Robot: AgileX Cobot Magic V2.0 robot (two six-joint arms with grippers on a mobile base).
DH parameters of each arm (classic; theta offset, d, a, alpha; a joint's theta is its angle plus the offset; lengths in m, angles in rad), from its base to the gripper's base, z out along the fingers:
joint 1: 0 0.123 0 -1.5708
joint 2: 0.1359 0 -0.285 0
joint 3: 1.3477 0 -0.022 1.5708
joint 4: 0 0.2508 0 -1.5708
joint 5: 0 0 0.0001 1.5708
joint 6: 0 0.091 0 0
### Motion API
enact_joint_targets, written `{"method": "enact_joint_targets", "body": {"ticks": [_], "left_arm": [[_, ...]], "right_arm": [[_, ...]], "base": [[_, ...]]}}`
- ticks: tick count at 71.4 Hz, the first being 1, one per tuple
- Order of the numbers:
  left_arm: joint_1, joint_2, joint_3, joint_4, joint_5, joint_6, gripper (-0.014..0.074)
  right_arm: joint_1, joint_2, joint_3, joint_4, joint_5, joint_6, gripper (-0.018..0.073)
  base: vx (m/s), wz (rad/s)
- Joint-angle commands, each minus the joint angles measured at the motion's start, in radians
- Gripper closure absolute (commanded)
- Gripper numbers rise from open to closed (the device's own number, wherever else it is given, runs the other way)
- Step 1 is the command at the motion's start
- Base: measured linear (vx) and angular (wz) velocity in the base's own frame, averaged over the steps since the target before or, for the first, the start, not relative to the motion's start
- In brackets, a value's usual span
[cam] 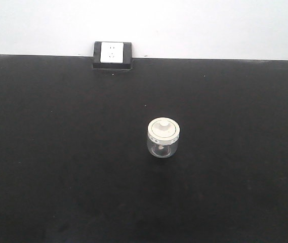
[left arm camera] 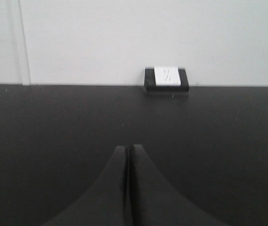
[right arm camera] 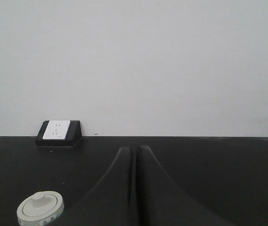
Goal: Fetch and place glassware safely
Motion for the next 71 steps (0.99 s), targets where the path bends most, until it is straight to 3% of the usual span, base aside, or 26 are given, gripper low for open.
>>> {"method": "enact_joint_targets", "body": {"ticks": [1,71], "left_arm": [[-0.007,-0.015,0.031,-0.011,-0.022,-0.006,0.0603],[-0.007,-0.014,0.031,-0.01,-0.02,-0.006,0.0603]], "right_arm": [[-0.008,0.009,-0.026,-0.009,-0.054,-0.007,0.0563],[-0.008,0.009,-0.026,-0.009,-0.053,-0.007,0.0563]], "base": [[0.0,0.0],[0.0,0.0]]}}
